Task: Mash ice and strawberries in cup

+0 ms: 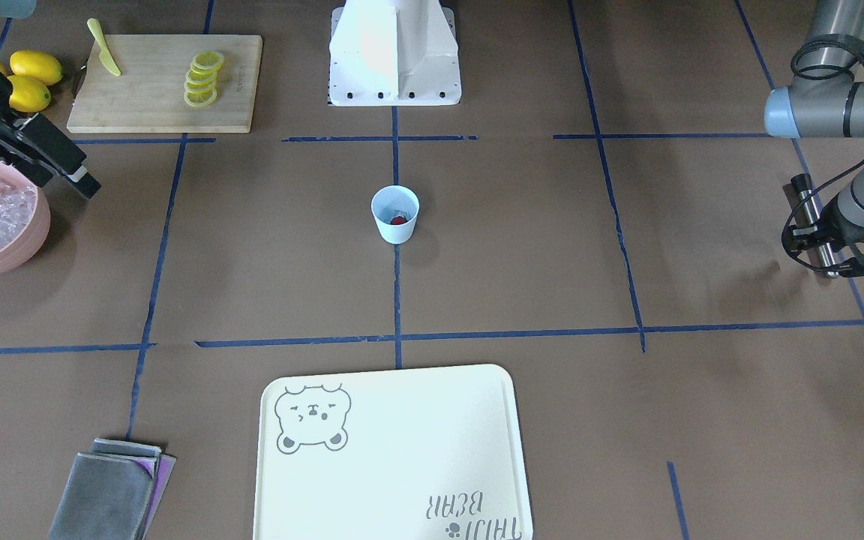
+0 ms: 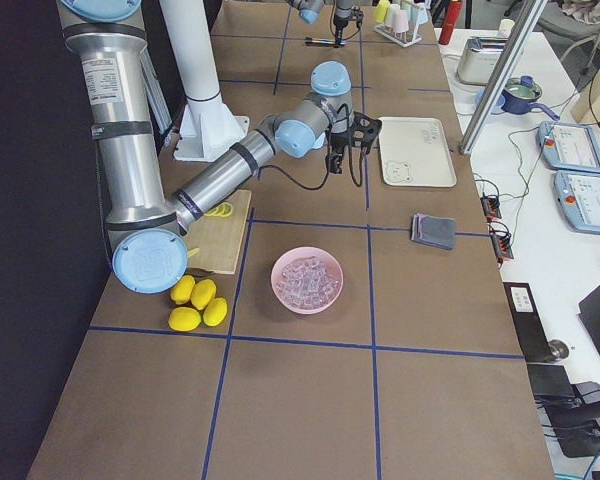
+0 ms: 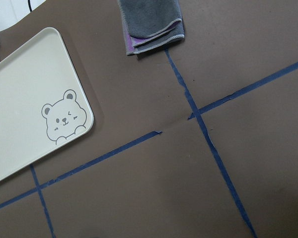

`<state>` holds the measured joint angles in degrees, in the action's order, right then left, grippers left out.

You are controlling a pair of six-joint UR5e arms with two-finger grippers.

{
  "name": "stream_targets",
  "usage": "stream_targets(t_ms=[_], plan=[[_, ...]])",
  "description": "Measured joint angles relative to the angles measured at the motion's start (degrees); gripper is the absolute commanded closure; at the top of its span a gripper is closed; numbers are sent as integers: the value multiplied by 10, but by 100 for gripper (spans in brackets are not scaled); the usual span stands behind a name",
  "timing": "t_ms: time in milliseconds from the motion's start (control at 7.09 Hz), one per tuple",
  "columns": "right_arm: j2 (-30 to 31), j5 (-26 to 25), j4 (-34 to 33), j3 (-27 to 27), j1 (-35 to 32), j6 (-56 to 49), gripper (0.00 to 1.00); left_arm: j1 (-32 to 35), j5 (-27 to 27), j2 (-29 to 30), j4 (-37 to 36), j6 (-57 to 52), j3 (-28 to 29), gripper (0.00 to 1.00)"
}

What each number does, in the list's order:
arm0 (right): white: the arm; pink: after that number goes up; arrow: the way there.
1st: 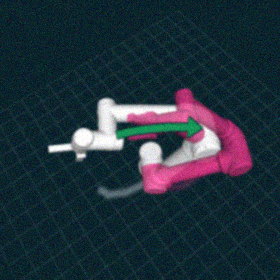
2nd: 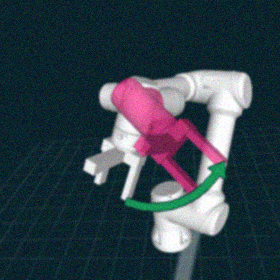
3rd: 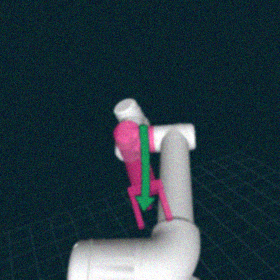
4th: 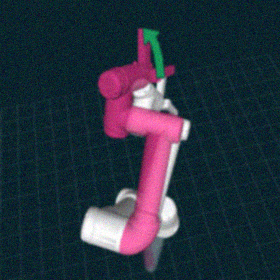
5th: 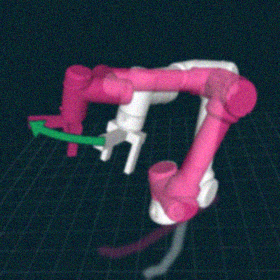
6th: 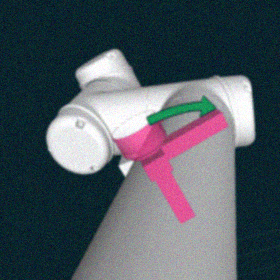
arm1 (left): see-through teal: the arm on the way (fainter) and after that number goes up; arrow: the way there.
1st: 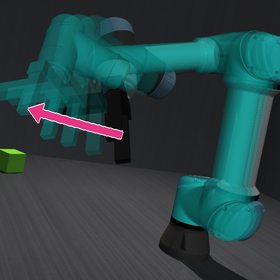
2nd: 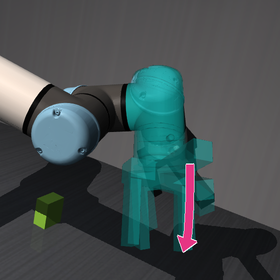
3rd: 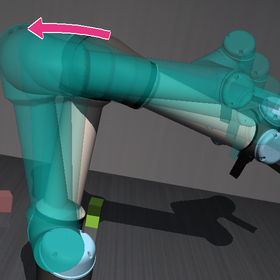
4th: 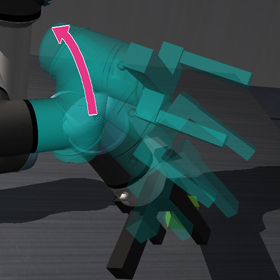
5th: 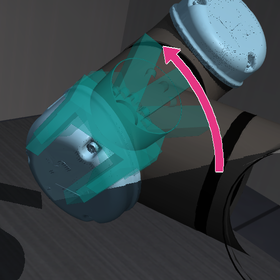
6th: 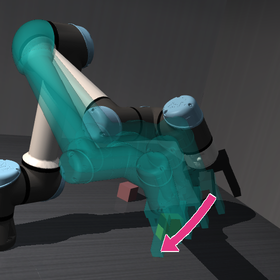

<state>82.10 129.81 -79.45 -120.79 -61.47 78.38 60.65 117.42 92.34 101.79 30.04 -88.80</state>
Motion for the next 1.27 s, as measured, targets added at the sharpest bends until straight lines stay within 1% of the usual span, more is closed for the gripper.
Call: stream_targets(t_ms=[282, 423, 564, 846, 987, 1128, 1269], plan=[[8, 1, 0, 0, -1, -2, 0, 3, 6, -1, -4, -1, -42, 31], [12, 1, -2, 0, -4, -9, 0, 10, 27, -2, -6, -2, -60, 31], [21, 1, -4, 1, -8, -32, 0, 25, 63, -2, -6, -12, -73, 31], [59, 1, -5, 4, -25, -118, 0, 85, 147, -9, -7, -57, -96, 30], [79, 2, -5, 6, -35, -162, 0, 122, 178, -18, -8, -96, -101, 26], [100, 3, -6, 12, -51, -214, 0, 157, 193, -23, -14, -130, -101, 25], [115, 13, -7, 27, -77, -273, 0, 188, 198, -25, -39, -168, -100, 25]])
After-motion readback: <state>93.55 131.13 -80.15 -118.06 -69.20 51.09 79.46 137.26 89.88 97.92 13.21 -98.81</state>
